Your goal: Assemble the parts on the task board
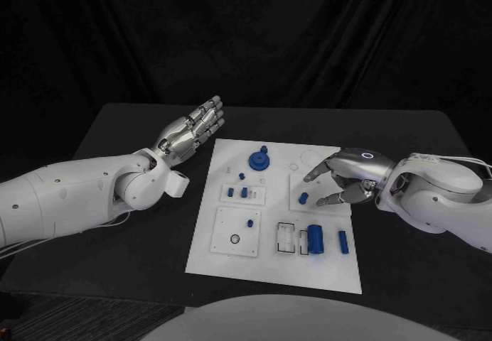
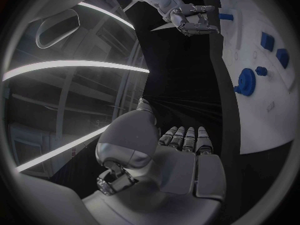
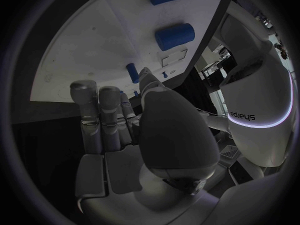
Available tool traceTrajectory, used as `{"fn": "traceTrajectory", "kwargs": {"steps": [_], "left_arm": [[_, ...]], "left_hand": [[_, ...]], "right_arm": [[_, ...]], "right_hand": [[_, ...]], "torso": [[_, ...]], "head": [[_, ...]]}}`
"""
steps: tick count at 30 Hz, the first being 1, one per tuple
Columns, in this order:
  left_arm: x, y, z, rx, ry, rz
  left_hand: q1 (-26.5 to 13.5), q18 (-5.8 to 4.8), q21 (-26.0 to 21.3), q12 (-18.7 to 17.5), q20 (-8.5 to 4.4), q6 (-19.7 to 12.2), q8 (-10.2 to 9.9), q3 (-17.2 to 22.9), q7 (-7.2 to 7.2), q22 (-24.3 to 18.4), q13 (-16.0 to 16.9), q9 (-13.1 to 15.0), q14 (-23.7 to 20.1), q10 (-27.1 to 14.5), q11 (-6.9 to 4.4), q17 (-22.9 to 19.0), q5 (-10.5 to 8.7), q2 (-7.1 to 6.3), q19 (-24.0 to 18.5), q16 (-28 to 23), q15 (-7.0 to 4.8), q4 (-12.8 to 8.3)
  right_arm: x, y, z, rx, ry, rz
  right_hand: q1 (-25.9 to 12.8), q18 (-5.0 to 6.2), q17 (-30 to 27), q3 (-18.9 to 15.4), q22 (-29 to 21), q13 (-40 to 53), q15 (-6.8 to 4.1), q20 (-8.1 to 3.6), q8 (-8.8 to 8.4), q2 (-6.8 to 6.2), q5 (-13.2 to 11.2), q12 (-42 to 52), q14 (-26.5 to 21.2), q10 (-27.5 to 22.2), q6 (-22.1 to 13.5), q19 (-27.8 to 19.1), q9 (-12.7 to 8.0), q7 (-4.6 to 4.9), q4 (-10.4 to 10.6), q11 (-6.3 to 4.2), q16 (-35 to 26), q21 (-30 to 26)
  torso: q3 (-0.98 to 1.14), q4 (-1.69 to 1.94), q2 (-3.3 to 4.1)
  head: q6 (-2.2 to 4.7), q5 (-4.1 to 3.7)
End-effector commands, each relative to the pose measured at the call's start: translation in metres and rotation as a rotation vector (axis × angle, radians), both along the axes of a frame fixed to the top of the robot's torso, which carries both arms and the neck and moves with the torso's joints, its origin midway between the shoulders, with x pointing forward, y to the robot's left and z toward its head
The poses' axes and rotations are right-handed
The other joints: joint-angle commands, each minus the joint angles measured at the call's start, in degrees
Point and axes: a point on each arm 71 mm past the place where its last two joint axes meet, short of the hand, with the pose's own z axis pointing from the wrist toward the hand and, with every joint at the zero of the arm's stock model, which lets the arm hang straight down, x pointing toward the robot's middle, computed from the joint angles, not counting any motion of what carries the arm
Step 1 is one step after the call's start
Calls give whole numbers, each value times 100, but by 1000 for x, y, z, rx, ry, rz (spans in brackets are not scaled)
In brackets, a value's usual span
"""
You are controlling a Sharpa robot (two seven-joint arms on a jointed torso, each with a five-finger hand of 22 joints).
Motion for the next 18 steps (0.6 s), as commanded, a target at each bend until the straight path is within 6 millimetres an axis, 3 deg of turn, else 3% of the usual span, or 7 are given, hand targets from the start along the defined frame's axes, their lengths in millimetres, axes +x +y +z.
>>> {"fn": "traceTrajectory", "kwargs": {"steps": [1,3,7,18], "left_arm": [[-1,1,9,-59,-113,32],[-1,1,9,-61,-114,32],[-1,1,9,-63,-119,33],[-2,3,8,-66,-125,37]], "left_hand": [[-69,-66,-19,-17,-96,10,-21,-27,1,-5,-5,-4,-3,-6,-9,-6,52,1,-6,-20,-185,-5],[-77,-118,-19,-17,-237,6,-22,-14,40,-5,-5,-5,-3,-6,-22,-6,82,23,-6,-20,-271,-5],[-92,-193,-19,-17,-358,6,-22,16,113,-5,-5,-5,-3,-6,-2,-6,90,96,-6,-20,-315,-3],[-104,-258,-19,-17,-375,6,-22,55,196,-5,-5,-5,-3,-6,70,-6,95,197,-6,-20,-270,-4]], "right_arm": [[1,2,-4,-19,21,-10],[1,3,-6,-21,25,-8],[2,7,-9,-23,31,-5],[3,16,-20,-22,47,13]], "right_hand": [[111,-55,-6,68,476,-9,-12,-12,-18,68,57,11,31,71,-2,26,-3,51,-39,-15,-29,-19],[157,-54,4,87,477,-7,-16,-17,-11,99,97,18,36,111,30,27,0,64,-68,-23,-28,-19],[222,-52,6,109,479,-4,-36,-32,-5,166,151,32,44,247,64,31,3,100,-147,-50,-45,-25],[294,-62,57,132,494,-6,-46,-48,40,290,256,28,76,527,219,53,13,164,-335,-50,-42,3]], "torso": [[-3,0,4],[-1,-6,4],[-1,-7,3],[-2,8,-9]], "head": [[-1,7],[-1,13],[-1,4],[-1,-44]]}}
